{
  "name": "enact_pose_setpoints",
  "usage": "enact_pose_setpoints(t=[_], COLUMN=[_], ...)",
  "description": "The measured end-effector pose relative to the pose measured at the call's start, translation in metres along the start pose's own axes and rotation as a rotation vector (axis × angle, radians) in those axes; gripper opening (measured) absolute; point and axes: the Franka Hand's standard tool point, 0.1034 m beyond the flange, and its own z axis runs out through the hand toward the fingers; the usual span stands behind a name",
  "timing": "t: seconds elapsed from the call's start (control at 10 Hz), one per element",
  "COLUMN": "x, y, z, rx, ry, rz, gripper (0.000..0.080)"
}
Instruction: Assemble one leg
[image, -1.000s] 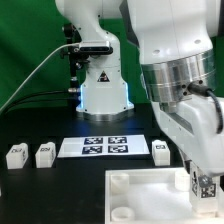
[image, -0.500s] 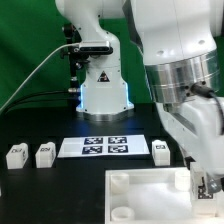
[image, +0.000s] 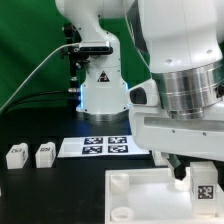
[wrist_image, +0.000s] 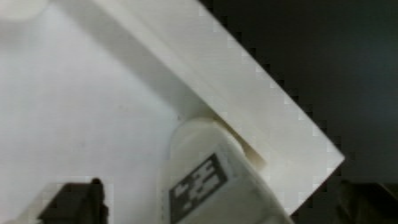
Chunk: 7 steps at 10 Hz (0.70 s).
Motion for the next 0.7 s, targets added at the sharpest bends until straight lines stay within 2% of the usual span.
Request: enact_pose_setpoints(t=[0.1, 0.2, 0.3, 0.4, 0.5, 0.6, 0.7], x=[0.001, 0.005, 0.009, 0.011, 0.011, 0.011, 0.011], y=[0.002, 0.003, 0.0, 0.0, 0.001, 0.001, 0.001], z=[-0.001, -0.006, -0.009, -0.01, -0.009, -0.009, -0.009], rx=[-0.022, -0.072, -0.088, -0.1, -0.1, -0.098, -0.098], ry=[-0.006, -0.016, -0.018, -0.017, -0.021, -0.02, -0.018], rz=[-0.15, -0.369, -0.487, -0.662, -0.732, -0.694, -0.666], gripper=[0.0649, 0.0649, 0.0649, 0.0649, 0.0649, 0.0649, 0.0553])
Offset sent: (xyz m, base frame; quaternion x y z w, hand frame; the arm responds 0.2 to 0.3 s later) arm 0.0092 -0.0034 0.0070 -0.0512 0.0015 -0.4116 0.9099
